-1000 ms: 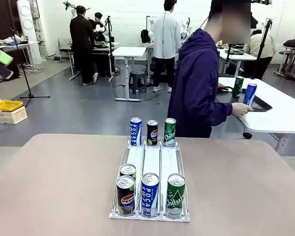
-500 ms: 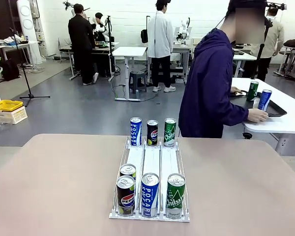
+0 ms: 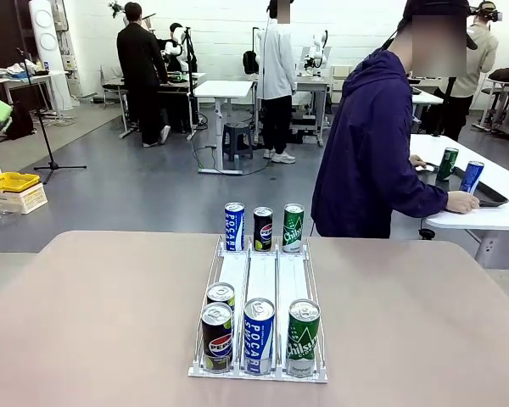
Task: Retrieve and hand over the desired beverage to the person.
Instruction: Place the picked can on the Handle tray extended by the person.
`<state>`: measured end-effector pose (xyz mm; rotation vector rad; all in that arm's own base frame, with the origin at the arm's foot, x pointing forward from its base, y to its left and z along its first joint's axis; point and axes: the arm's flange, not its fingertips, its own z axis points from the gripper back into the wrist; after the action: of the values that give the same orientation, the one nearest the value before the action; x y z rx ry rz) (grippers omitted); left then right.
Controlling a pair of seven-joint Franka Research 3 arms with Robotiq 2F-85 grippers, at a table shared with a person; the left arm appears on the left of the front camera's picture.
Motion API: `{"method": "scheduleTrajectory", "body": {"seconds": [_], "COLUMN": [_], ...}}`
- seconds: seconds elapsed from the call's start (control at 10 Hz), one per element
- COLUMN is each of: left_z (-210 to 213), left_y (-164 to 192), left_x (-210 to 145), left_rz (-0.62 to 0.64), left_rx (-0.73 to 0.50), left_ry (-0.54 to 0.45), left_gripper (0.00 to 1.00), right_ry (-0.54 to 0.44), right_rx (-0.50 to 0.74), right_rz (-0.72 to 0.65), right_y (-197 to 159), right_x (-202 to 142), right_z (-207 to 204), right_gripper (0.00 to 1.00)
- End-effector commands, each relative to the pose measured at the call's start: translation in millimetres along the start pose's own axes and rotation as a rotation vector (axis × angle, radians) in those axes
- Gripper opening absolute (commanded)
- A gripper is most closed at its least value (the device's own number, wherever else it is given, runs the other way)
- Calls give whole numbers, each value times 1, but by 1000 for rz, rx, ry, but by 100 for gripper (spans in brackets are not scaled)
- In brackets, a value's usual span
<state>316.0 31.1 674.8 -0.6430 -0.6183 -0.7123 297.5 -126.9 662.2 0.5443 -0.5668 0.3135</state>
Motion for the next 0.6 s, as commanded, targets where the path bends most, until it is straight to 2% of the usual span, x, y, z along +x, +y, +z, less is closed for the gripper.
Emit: {"method": "scheduleTrajectory", "body": {"seconds": [0.0, 0.5], "left_z": [3, 3], "left_y": [0, 0], "left_x": [2, 2], "left_rz": [-1, -1], "left_rx": [-9, -9], "left_ry": [7, 7], "left_gripper": [100, 100], "right_ry": [3, 3], "right_rx": [-9, -9], "right_rz": [6, 6], "right_y": [-2, -2], "right_x": [2, 2], "right_z": [-1, -1], "right_gripper": [100, 100]}}
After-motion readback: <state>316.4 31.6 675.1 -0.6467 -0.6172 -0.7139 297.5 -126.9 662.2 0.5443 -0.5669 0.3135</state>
